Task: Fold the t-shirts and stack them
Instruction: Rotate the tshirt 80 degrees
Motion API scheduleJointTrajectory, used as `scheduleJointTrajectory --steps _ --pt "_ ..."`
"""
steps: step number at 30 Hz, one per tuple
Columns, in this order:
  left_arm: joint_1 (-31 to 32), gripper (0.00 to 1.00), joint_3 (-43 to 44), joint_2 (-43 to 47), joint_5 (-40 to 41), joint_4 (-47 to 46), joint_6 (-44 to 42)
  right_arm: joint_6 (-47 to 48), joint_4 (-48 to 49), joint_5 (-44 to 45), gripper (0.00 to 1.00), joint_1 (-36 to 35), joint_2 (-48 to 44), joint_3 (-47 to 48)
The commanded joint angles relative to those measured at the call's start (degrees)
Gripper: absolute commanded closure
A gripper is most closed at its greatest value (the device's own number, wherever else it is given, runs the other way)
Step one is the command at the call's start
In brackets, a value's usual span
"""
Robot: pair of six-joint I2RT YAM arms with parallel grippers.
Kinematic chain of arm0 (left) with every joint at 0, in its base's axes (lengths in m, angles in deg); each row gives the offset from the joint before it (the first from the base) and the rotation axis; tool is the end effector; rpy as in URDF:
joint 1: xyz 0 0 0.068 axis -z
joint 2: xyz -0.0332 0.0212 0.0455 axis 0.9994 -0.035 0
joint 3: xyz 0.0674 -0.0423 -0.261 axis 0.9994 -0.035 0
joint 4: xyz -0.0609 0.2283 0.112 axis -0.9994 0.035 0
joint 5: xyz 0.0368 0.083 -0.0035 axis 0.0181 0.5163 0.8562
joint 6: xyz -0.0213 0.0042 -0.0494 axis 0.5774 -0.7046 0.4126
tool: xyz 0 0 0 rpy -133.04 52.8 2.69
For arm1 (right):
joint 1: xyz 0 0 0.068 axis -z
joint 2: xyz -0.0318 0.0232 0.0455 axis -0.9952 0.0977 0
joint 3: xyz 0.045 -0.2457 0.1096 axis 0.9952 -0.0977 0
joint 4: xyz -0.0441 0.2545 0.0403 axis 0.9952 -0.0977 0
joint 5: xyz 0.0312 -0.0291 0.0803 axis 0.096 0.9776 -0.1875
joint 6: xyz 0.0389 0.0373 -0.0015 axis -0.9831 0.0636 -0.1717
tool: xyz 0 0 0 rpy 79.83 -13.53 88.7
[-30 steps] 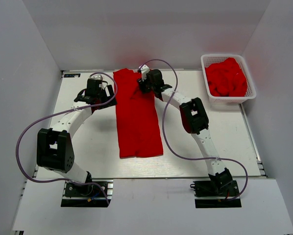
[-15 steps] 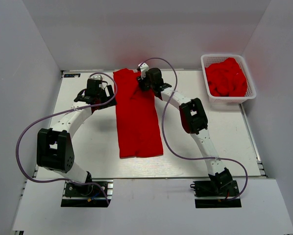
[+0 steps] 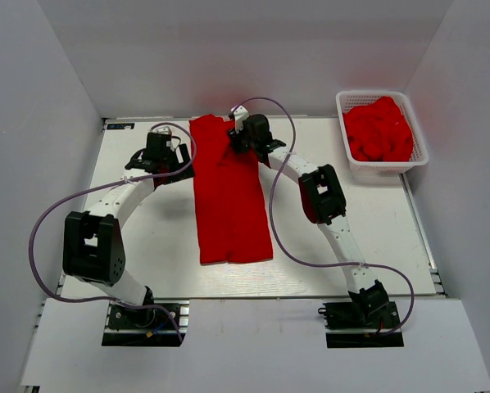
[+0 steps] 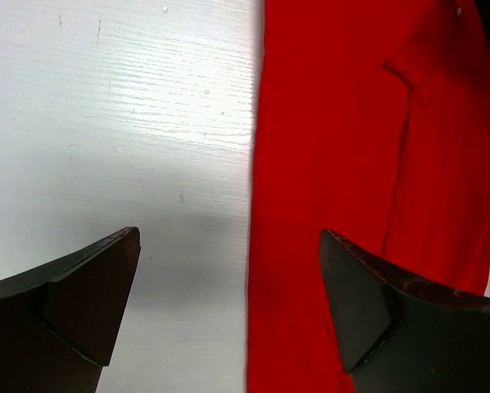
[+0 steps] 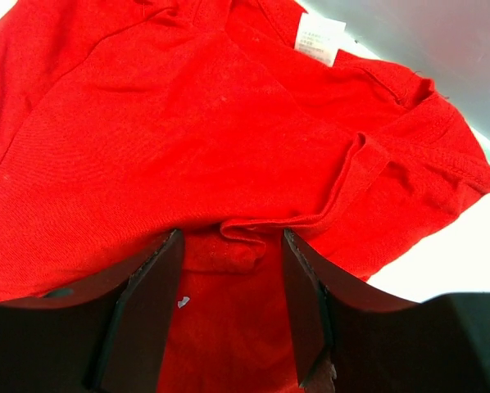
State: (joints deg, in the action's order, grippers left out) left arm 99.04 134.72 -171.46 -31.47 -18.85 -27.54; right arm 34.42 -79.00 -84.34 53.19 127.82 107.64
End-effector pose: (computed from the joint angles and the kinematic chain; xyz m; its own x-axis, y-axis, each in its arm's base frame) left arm 0.3350 -0.0619 0.2495 -0.7365 -0.2268 -0.6373 -0.1508 0.9735 -0.1722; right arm 0.5155 0.3154 0.1505 -0.1906 -0.3121 -0.9307 -0.6193 0.7738 -0.1327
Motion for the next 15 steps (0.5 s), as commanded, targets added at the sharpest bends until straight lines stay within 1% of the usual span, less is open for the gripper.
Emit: scheduleJointTrajectory --steps 1,6,10,15 --pt "-0.2 0.0 2.0 0.7 1.4 0.4 -0.6 -0.7 0.6 0.5 0.43 0.0 0.1 2.9" --pt "-0.2 0.0 2.5 0.7 2.0 0.9 -0.6 -1.5 -1.5 0.5 0.44 0.0 2.1 6.8" --pt "-0.8 0.0 2.5 0.7 3.0 0.9 -0.6 -2.0 -2.1 1.6 0.44 0.1 2.6 7.8" --pt "-0.8 0.0 3.2 0.1 3.0 0.9 -1.1 -4.5 -1.1 1.7 0.44 0.4 0.3 3.5"
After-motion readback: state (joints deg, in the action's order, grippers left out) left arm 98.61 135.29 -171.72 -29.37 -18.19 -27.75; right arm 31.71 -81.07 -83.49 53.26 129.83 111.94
